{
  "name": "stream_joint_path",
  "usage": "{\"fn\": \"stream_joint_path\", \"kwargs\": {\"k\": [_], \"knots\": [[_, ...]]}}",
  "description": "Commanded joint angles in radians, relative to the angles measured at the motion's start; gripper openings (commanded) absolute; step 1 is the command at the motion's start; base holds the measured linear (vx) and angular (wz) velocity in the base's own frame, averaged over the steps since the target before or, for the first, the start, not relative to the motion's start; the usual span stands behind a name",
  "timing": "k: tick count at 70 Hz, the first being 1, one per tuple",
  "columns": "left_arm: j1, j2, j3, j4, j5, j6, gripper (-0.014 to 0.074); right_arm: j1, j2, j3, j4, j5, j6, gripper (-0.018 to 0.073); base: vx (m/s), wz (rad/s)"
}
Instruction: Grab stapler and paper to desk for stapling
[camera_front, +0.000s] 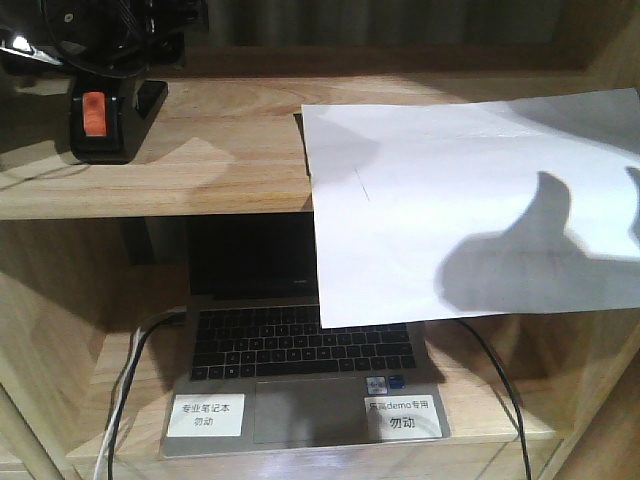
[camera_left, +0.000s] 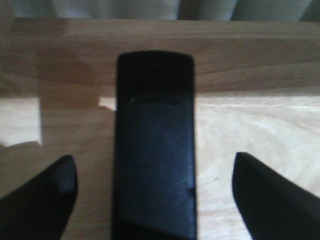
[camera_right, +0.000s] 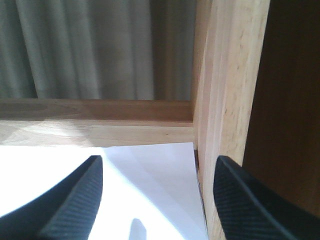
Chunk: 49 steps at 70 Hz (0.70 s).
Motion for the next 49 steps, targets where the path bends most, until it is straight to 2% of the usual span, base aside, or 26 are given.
{"fn": "stream_joint_path", "kwargs": {"k": [1, 15, 26, 41, 49], "knots": [[0.000, -0.037, -0.032, 0.018, -0.068, -0.008, 0.0546, -0.008, 0.003, -0.027, 0.002, -0.068, -0.005, 0.0452, 0.00, 0.00], [0.000, -0.031, -0.032, 0.010, -0.065, -0.008, 0.0461, -0.008, 0.003, -0.027, 0.002, -0.068, -0.005, 0.0452, 0.00, 0.00], [0.000, -0.029, -0.032, 0.011, -0.058, -0.008, 0.0325, -0.008, 0.003, -0.027, 0.002, -0.068, -0.005, 0.0452, 0.00, 0.00], [0.000, -0.029, -0.032, 0.011, -0.059, -0.003, 0.0003, -0.008, 0.003, -0.027, 0.002, -0.068, -0.005, 0.0452, 0.00, 0.00], [0.000, -0.034, -0.032, 0.011, -0.065, 0.000, -0.0008, -0.008, 0.003, -0.027, 0.002, -0.068, -0.005, 0.0452, 0.00, 0.00]]}}
